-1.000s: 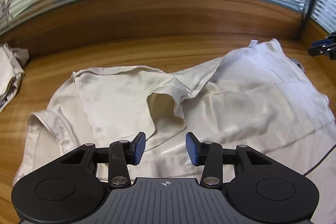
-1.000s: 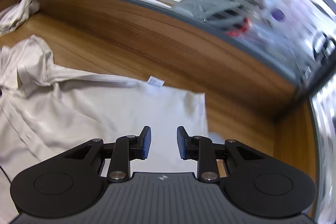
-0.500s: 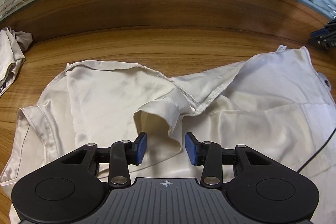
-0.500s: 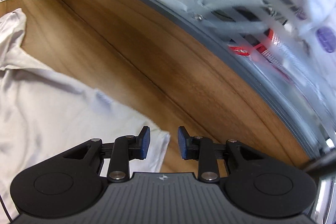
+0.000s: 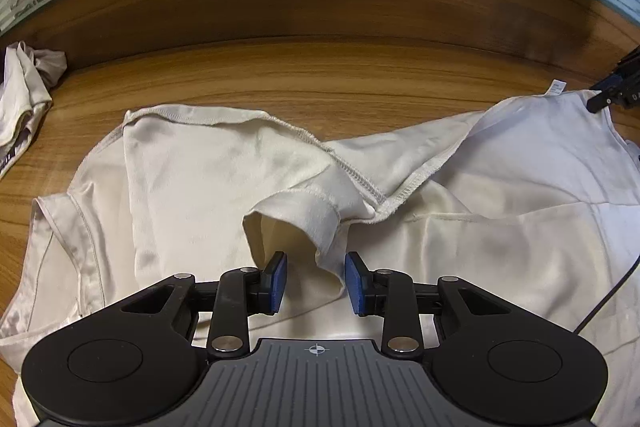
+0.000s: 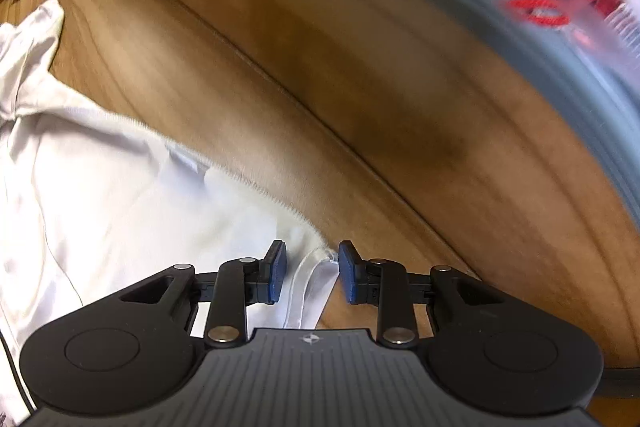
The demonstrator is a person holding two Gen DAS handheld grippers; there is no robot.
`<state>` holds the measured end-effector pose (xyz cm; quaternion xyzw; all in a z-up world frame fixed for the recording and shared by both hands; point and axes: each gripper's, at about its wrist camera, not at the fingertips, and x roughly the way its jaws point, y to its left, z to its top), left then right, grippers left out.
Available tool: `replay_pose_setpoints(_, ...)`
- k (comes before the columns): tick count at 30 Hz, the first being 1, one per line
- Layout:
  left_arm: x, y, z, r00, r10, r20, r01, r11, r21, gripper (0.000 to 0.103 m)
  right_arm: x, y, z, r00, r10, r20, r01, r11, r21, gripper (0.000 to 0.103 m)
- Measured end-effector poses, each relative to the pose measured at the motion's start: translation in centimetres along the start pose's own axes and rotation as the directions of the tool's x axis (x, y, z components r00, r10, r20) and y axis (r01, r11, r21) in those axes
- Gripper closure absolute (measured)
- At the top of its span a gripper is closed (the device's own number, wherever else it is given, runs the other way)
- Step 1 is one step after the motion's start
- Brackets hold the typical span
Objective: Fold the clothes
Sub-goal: 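Grasp the sleeve cuff with the left tool while the right tool grasps the hem edge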
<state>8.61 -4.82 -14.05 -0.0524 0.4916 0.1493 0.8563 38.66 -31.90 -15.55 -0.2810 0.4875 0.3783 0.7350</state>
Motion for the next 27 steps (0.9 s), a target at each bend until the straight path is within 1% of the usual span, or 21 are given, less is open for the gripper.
replay_pose_setpoints(1,0.0,0.0,0.1,1.000,0.005,0.004,-0.005,1.000,0.005,0.074,0.2,0.2,-0.1,1.000,-0.003,-0.002,0.003,1.000,-0.011,0.083)
replay_pose_setpoints(2,0.1,-0.1,0.2,1.000,0.009,0.008,-0.009,1.000,0.011,0.087,0.2,0.4,-0.3,1.000,-0.005,0.000,0.005,1.000,-0.014,0.095)
replay_pose_setpoints(3,0.0,0.0,0.3,1.000,0.013,0.009,-0.013,1.000,0.015,0.093,0.1,0.6,-0.5,1.000,-0.008,0.007,0.008,1.000,-0.012,0.098)
replay_pose_setpoints(4,-0.3,0.0,0.4,1.000,0.019,0.022,-0.020,1.000,0.024,0.099,-0.2,0.8,-0.7,1.000,-0.020,0.022,0.020,1.000,-0.013,0.098)
replay_pose_setpoints(7,-1.3,0.2,0.9,0.997,0.036,0.061,-0.039,0.998,0.049,0.100,-1.9,1.7,-1.4,0.993,-0.076,0.088,0.077,0.997,-0.012,0.099)
replay_pose_setpoints(10,-3.3,0.8,1.6,0.994,0.025,0.103,-0.033,0.996,0.077,0.100,-4.9,3.7,-3.0,0.975,-0.148,0.165,0.149,0.989,0.003,0.099)
replay_pose_setpoints(13,-5.5,1.5,2.2,0.991,0.006,0.134,-0.022,0.993,0.113,0.101,-7.9,6.3,-5.1,0.948,-0.221,0.230,0.225,0.974,0.008,0.099)
replay_pose_setpoints(17,-8.0,1.8,1.8,0.987,-0.022,0.162,-0.009,0.982,0.187,0.101,-11.8,10.0,-8.2,0.899,-0.310,0.309,0.320,0.947,0.019,0.099)
replay_pose_setpoints(20,-9.2,1.4,0.2,0.986,-0.034,0.163,-0.010,0.965,0.261,0.101,-13.0,13.4,-10.9,0.879,-0.356,0.316,0.370,0.929,0.018,0.099)
replay_pose_setpoints(23,-9.9,1.0,-1.9,0.988,-0.043,0.150,-0.009,0.944,0.329,0.101,-13.9,16.2,-13.3,0.875,-0.383,0.296,0.397,0.918,0.013,0.099)
replay_pose_setpoints(25,-10.2,0.8,-3.4,0.989,-0.049,0.138,-0.005,0.931,0.366,0.101,-14.5,18.0,-15.5,0.883,-0.385,0.270,0.396,0.918,0.015,0.099)
replay_pose_setpoints(27,-10.4,0.6,-4.7,0.991,-0.052,0.123,-0.001,0.918,0.396,0.101,-13.9,19.7,-16.7,0.886,-0.389,0.250,0.398,0.917,0.015,0.099)
